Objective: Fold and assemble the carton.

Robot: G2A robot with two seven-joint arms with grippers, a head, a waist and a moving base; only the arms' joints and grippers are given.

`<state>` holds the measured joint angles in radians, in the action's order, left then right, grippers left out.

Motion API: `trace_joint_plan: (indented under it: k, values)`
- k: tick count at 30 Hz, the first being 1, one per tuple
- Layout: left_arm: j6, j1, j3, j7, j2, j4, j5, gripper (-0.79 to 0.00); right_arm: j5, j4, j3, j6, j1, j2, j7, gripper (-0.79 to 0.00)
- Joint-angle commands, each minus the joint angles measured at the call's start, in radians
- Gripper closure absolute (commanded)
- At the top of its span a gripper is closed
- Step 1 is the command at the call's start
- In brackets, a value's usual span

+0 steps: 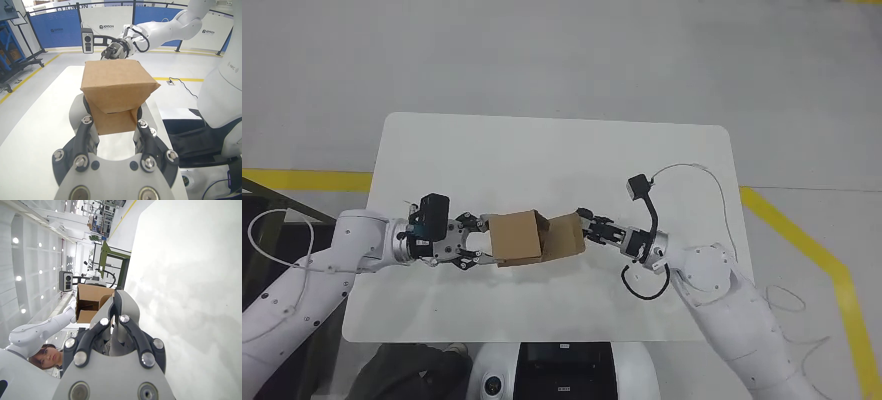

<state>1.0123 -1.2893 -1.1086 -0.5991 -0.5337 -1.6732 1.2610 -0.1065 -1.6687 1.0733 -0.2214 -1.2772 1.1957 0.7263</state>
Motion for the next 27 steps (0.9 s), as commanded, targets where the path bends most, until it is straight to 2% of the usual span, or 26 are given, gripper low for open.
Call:
trace_joint_plan:
  k: [1, 12, 14, 17, 22, 27]
  values:
    - [0.0, 0.006, 0.002, 0.014, -0.003, 0.006, -0.001, -0.336, 0.011, -0.013, -0.007, 0.007, 0.002, 0.0, 0.004, 0.0]
    - [-0.002, 0.022, 0.009, 0.073, -0.026, 0.01, 0.004, -0.342, 0.022, -0.041, -0.044, 0.033, 0.018, 0.005, 0.013, 0.0]
    - [0.0, 0.021, 0.006, 0.074, -0.028, 0.011, 0.003, -0.342, 0.003, -0.04, -0.037, 0.035, 0.016, 0.004, 0.01, -0.163]
    - [0.0, 0.018, 0.001, 0.074, -0.031, 0.01, 0.005, -0.348, -0.03, -0.043, -0.026, 0.035, 0.008, 0.003, 0.013, -0.24]
    - [-0.04, 0.006, -0.011, 0.08, -0.037, -0.004, 0.035, -0.354, -0.067, -0.046, -0.017, 0.045, 0.002, 0.0, 0.038, -0.225]
    - [-0.055, -0.008, -0.023, 0.075, -0.041, -0.01, 0.057, -0.354, -0.073, -0.05, -0.022, 0.052, 0.004, 0.0, 0.052, -0.157]
